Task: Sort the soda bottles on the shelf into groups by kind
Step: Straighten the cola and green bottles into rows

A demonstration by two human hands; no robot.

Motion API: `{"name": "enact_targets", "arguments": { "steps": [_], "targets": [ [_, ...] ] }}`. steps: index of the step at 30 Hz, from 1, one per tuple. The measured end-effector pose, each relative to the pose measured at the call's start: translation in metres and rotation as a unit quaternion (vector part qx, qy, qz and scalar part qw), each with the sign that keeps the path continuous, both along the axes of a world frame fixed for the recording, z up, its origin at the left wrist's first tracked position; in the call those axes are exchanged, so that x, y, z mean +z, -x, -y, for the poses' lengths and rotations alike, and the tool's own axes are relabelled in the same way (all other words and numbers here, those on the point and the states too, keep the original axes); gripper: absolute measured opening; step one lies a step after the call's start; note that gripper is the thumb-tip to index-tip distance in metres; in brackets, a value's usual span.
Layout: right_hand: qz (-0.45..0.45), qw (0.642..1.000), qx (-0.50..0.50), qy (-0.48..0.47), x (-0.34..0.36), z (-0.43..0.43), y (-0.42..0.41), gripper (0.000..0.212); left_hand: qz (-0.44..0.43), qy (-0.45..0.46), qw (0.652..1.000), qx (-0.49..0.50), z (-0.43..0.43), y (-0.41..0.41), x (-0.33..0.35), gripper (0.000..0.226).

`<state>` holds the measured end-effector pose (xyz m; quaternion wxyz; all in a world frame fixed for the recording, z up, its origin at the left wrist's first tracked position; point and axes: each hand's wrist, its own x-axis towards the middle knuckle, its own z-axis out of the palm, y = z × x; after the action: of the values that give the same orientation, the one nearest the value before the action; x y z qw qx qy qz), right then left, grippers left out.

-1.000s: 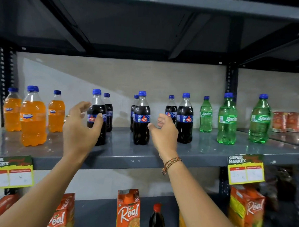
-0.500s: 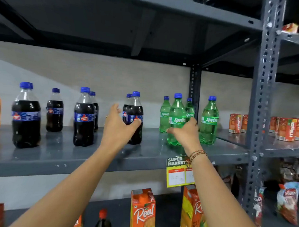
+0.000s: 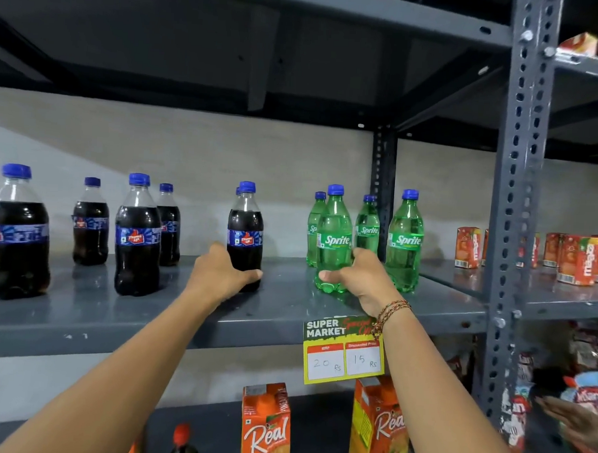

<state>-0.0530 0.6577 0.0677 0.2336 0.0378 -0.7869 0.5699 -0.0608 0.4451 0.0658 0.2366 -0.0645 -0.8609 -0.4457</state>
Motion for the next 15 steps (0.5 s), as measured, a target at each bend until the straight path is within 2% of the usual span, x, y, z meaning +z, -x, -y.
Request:
{"name": "enact_targets", "arguments": {
  "steps": [5, 10, 13, 15],
  "targets": [
    [-0.002, 1.000, 0.021, 0.023, -0.0002, -0.0024, 0.0048, 0.037, -0.017, 0.009, 1.000, 0.001, 0.0006, -0.0002, -0.0001, 0.040],
    [-0.010, 0.998, 0.033, 0.043, 0.0010, -0.0021, 0.0023, 0.037, -0.025, 0.002, 1.000, 0.007, 0.0023, -0.0014, -0.0007, 0.043],
    [-0.009, 0.999, 0.028, 0.039, 0.0011, -0.0008, 0.0003, 0.054, -0.027, 0.014, 0.999, 0.009, 0.0034, -0.0015, -0.0012, 0.047],
    [-0.012, 0.999, 0.022, 0.034, 0.0020, -0.0004, -0.0018, 0.051, -0.030, 0.011, 0.999, 0.012, 0.0040, -0.0015, -0.0019, 0.049]
  ]
}}
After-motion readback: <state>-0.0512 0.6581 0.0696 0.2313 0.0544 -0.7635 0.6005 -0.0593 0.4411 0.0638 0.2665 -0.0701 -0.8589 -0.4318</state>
